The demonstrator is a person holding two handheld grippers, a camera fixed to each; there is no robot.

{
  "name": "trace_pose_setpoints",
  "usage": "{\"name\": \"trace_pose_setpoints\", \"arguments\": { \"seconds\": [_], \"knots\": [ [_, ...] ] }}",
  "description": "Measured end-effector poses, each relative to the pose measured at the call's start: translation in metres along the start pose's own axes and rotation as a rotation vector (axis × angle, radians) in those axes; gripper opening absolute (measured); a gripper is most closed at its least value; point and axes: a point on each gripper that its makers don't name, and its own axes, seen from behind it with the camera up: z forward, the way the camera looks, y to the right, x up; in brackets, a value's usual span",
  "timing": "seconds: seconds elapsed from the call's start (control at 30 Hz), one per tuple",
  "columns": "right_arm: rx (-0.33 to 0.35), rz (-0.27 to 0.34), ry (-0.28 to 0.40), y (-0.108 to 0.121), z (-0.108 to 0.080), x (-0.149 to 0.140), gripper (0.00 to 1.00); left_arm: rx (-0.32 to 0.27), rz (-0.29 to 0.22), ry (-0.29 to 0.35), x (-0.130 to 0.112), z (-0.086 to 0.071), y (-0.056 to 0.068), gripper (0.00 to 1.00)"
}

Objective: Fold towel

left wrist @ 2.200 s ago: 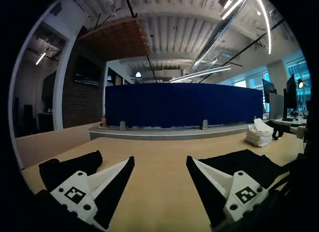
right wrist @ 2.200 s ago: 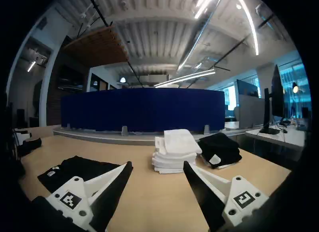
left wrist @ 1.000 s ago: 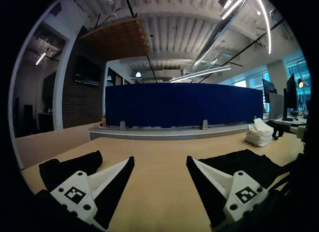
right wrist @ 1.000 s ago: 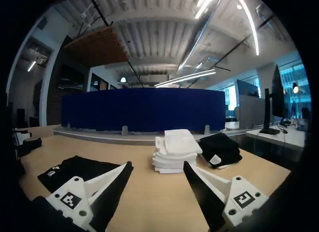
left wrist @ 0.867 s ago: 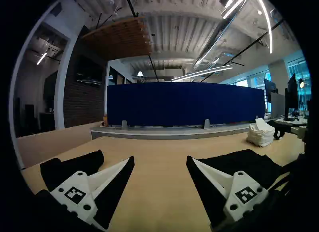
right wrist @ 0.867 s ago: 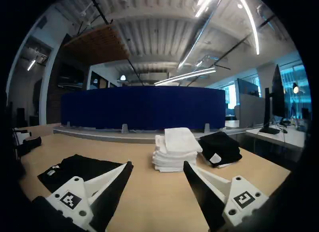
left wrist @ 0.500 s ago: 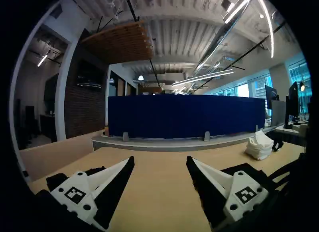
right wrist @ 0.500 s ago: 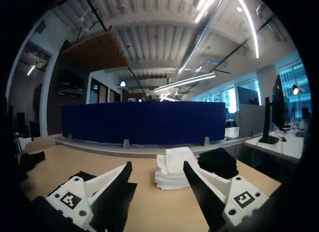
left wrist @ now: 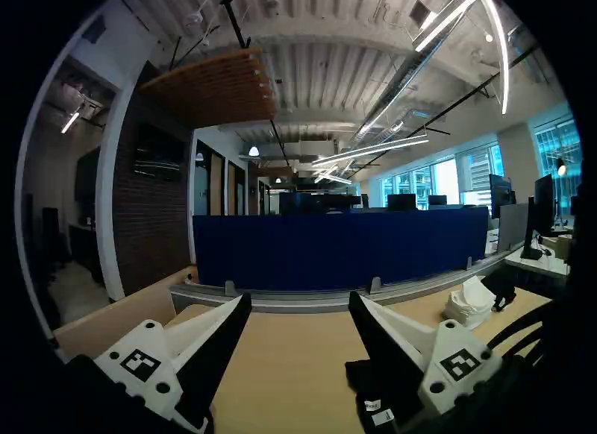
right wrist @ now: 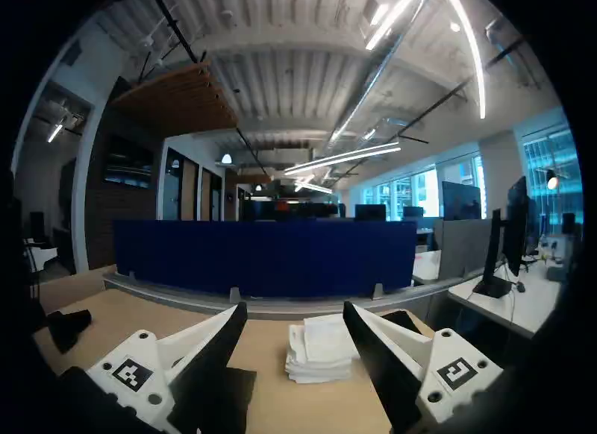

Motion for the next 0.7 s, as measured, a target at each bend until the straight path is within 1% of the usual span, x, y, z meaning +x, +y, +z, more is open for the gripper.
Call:
{"name": "trace_pose_setpoints", "arguments": {
  "seconds": [0.1,0.2,0.3,0.5,0.6,0.7],
  "knots": [
    [0.002,-0.007,-0.006,0.002,0.000,0.006,1.00,-0.010,0.009,0.001,0.010,0.000,0.002,0.97],
    [0.012,-0.022,-0.028,0.001,-0.001,0.009,1.00,-0.024,0.027,-0.015,0.012,0.001,0.007,0.97],
    [0.045,-0.039,-0.073,-0.004,-0.002,0.006,1.00,-0.063,0.054,-0.051,0.008,-0.001,0.018,0.97],
    [0.159,-0.080,-0.177,-0.024,-0.007,-0.006,1.00,-0.177,0.125,-0.133,-0.004,-0.005,0.040,0.97],
    [0.210,-0.103,-0.239,-0.033,-0.012,-0.016,1.00,-0.236,0.142,-0.186,-0.013,-0.008,0.053,0.97],
    [0.283,-0.122,-0.313,-0.046,-0.021,-0.027,1.00,-0.301,0.158,-0.246,-0.024,-0.012,0.065,0.97]
  ]
}}
